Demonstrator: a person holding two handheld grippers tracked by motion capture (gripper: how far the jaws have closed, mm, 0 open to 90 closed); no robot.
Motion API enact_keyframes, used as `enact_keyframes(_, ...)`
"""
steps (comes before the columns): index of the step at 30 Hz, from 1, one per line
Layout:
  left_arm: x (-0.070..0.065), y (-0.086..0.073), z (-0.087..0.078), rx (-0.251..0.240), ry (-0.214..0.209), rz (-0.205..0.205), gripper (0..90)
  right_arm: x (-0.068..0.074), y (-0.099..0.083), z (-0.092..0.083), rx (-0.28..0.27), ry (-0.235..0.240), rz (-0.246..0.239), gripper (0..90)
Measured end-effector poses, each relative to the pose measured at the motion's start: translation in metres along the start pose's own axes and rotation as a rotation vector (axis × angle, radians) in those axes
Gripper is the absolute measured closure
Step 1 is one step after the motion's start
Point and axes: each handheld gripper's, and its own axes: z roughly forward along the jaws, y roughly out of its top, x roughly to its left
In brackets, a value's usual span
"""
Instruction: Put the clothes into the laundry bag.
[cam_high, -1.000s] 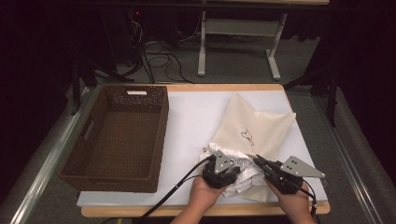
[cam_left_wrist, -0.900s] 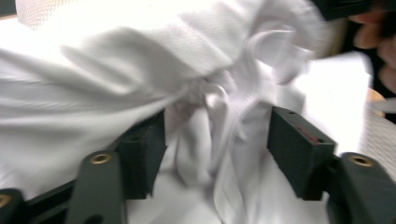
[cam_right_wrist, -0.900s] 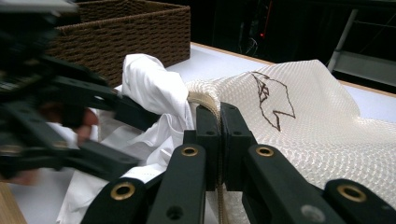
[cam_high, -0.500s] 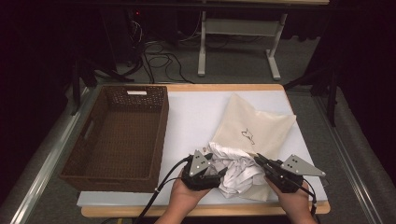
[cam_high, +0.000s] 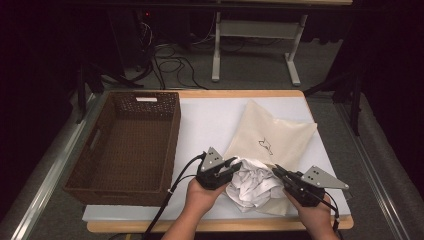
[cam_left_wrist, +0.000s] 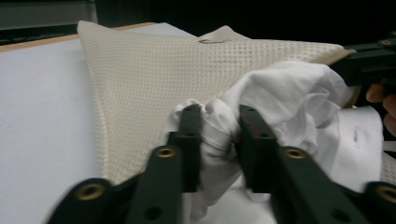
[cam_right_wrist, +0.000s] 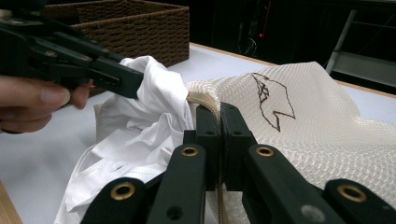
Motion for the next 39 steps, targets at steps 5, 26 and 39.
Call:
enact_keyframes(5,-0.03,-0.006,-0.004,-0.002,-0.027,0.086,82.1,-0.001,0.0,-0.001,0.001,-0.006,0.003,89.4)
enact_keyframes(26,-0.034,-0.023,0.042,0.059,0.076,0.031,79.3,0.004,0.002,0.002,-0.005,0.023,-0.014,89.3)
enact_keyframes(39,-0.042,-0.023,0.004,-0.008,0.068,0.036,46.5,0.003,0.002,0.001,-0.002,0.014,-0.014,89.3)
